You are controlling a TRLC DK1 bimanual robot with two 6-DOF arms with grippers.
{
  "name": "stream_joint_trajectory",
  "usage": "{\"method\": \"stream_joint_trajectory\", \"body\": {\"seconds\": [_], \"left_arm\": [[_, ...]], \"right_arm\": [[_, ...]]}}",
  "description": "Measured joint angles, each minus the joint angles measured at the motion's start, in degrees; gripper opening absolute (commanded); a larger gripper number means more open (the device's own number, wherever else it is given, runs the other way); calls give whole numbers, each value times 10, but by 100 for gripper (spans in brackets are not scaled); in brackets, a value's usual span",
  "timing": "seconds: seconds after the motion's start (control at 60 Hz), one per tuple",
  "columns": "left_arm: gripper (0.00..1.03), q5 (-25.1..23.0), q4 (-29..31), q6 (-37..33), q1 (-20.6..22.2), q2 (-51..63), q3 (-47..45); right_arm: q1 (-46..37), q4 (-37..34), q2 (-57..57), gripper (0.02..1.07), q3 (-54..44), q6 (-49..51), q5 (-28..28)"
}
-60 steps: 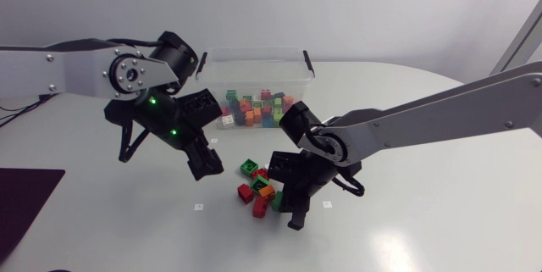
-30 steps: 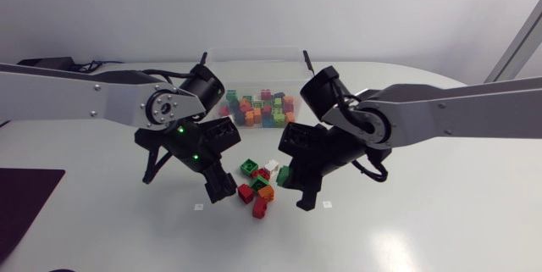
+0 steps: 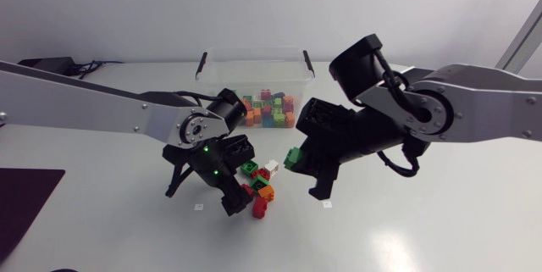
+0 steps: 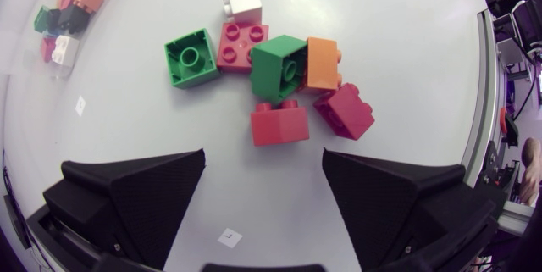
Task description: Place the duplo bricks in the container
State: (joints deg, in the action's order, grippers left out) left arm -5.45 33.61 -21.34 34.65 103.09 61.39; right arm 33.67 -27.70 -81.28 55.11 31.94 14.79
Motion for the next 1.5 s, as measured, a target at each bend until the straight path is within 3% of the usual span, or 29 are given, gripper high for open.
{"method": "stream_joint_trajectory", "body": {"seconds": [0.183, 0.383, 0.5, 0.65, 1.017, 1.5], "left_arm": [[96, 0, -11, 9, 7, 16, 1], [85, 0, -36, 19, 7, 39, 10], [69, 0, -46, 22, 8, 45, 11], [32, 0, -54, 23, 10, 50, 17], [29, 0, -56, 23, 20, 43, 17], [29, 0, -22, 21, -15, -94, 24]], "right_arm": [[-12, -20, 16, 31, 7, -4, 0], [-36, -21, 26, 31, 43, -9, 1], [-50, -16, 25, 31, 64, -22, 5], [-71, 18, 7, 31, 92, -37, 11], [-109, 100, -99, 31, 182, -85, 17], [-109, 134, -211, 31, 291, -124, 17]]}}
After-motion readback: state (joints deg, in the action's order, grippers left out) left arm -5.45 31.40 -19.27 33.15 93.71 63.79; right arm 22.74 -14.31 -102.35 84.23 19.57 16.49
